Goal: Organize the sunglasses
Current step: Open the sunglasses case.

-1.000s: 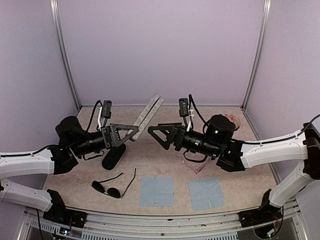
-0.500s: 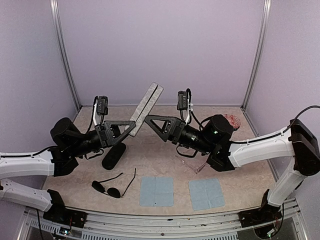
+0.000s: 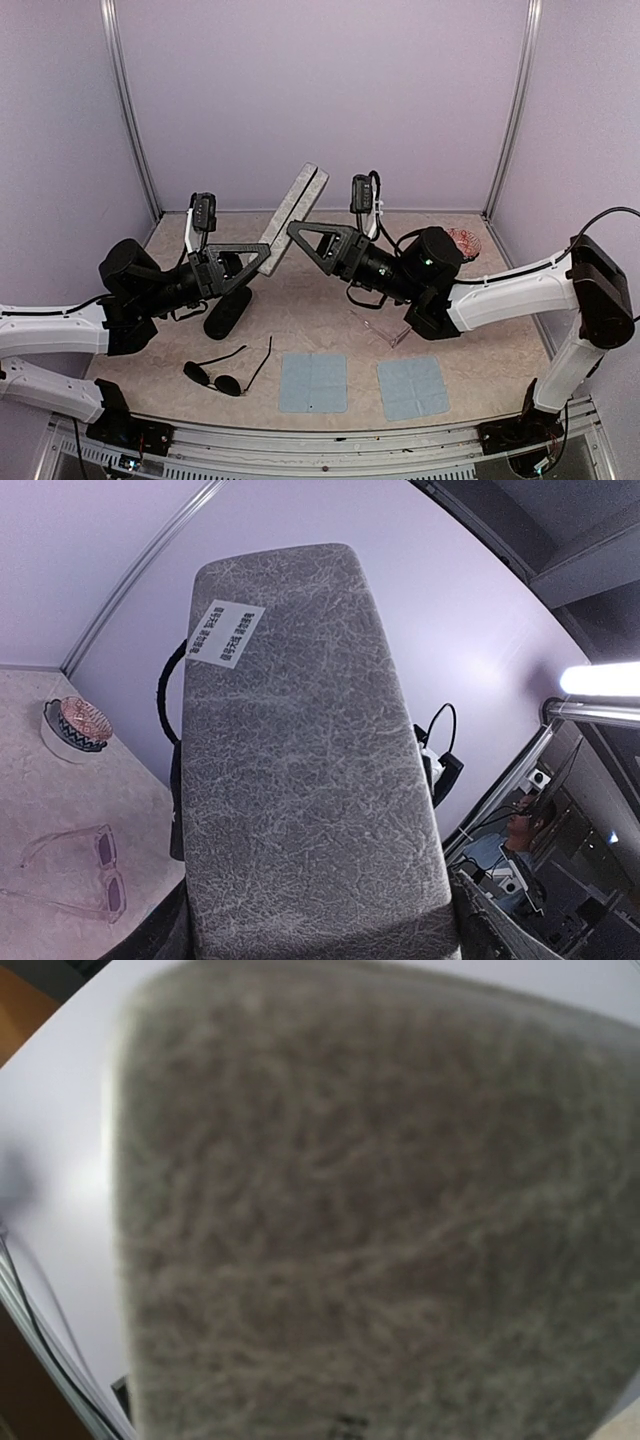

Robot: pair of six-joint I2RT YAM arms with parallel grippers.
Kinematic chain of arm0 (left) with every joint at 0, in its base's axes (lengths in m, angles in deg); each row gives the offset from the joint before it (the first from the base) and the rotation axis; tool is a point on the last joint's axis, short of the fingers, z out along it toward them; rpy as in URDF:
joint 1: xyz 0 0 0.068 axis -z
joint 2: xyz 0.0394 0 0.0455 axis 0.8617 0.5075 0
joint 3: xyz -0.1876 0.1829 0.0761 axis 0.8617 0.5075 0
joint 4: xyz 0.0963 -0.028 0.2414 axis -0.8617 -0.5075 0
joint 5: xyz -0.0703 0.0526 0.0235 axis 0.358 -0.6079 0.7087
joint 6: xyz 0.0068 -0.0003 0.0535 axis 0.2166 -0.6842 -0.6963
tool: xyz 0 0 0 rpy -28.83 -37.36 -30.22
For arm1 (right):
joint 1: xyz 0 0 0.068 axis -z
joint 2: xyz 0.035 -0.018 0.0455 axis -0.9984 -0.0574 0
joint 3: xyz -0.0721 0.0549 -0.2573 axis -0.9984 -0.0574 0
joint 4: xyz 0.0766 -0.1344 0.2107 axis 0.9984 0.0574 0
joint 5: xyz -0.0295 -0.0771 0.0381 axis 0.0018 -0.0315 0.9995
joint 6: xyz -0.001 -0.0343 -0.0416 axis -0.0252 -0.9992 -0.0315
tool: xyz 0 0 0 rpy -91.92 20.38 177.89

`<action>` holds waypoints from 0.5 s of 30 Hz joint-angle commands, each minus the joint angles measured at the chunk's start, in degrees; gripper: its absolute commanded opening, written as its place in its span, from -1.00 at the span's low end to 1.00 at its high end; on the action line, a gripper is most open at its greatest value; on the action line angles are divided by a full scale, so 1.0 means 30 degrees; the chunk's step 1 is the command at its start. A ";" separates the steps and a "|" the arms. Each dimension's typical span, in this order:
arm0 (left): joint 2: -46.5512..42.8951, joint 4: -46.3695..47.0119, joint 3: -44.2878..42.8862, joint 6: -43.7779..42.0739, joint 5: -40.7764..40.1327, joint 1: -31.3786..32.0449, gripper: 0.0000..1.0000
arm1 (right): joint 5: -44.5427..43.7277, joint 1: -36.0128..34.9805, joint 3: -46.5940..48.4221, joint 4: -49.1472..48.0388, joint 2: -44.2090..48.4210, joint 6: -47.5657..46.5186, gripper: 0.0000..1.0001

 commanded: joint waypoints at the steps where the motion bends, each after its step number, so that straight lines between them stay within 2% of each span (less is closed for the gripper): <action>1: -0.0211 0.1278 -0.0001 -0.0208 0.0006 0.0208 -0.93 | 0.0281 0.0088 0.0513 -0.0796 -0.0335 0.0243 0.61; 7: -0.0234 0.1081 -0.0069 -0.0327 0.0083 0.0238 -0.93 | 0.0170 0.0089 0.0045 -0.1470 -0.0458 0.0426 0.24; 15: -0.0536 0.1329 -0.0051 0.0451 -0.0041 0.0238 -0.91 | 0.0366 0.0083 -0.1319 -0.3003 -0.0057 -0.0441 -0.57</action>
